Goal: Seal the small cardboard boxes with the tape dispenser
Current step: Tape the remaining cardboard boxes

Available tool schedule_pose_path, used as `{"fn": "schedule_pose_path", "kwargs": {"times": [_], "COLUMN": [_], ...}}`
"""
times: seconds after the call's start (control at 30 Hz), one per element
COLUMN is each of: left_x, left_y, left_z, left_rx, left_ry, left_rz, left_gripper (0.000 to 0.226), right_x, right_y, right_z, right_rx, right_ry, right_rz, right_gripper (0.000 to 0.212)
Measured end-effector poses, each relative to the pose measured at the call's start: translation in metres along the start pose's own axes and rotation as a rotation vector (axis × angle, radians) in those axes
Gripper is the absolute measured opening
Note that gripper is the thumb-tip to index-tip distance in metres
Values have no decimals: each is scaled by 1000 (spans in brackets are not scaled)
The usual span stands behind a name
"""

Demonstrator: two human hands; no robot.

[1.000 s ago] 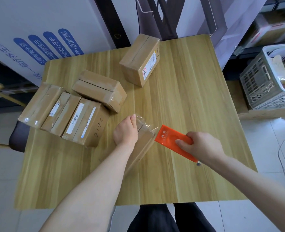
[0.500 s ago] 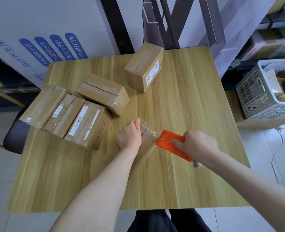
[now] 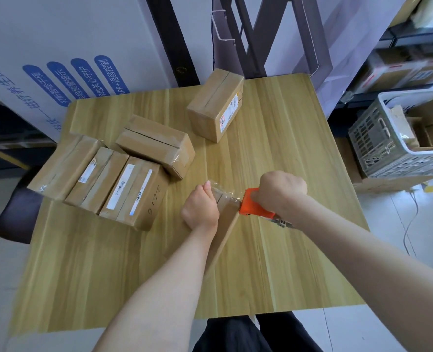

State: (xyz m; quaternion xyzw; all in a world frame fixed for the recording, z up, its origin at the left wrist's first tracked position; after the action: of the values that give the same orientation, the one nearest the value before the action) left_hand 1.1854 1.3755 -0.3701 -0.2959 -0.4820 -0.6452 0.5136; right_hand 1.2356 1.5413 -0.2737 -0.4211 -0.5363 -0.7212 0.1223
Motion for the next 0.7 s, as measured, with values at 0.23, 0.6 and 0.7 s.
{"fn": "schedule_pose_path", "kwargs": {"times": [0.23,0.6,0.7], "left_x": [0,-7,12], "left_y": [0,6,14], "left_z": [-6,5,10], "left_rx": [128,571,-6], "left_ry": [76,1032,753], "left_rz": [-59,-109,177], "left_gripper": [55,36,32], "right_x": [-67,-6,-15], "right_y": [-1,-4,6], "right_z": [-10,35,38], "right_rx": [29,-15,-13], "right_ry": [6,-506,-658], "right_rz": [-73,341,370], "right_gripper": [23,48,50]}}
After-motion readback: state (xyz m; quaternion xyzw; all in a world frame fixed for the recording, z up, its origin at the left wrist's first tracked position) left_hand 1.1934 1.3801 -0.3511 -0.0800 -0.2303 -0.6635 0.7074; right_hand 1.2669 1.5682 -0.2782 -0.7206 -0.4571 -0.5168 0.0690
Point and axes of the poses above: each hand's wrist, its own y-axis away from the middle knuckle, its own x-axis out of the back of the hand, z = x × y, the point moved 4 cm from there along -y, towards the middle knuckle, and after that the axes turned 13 degrees about -z, right-handed, at the moved point
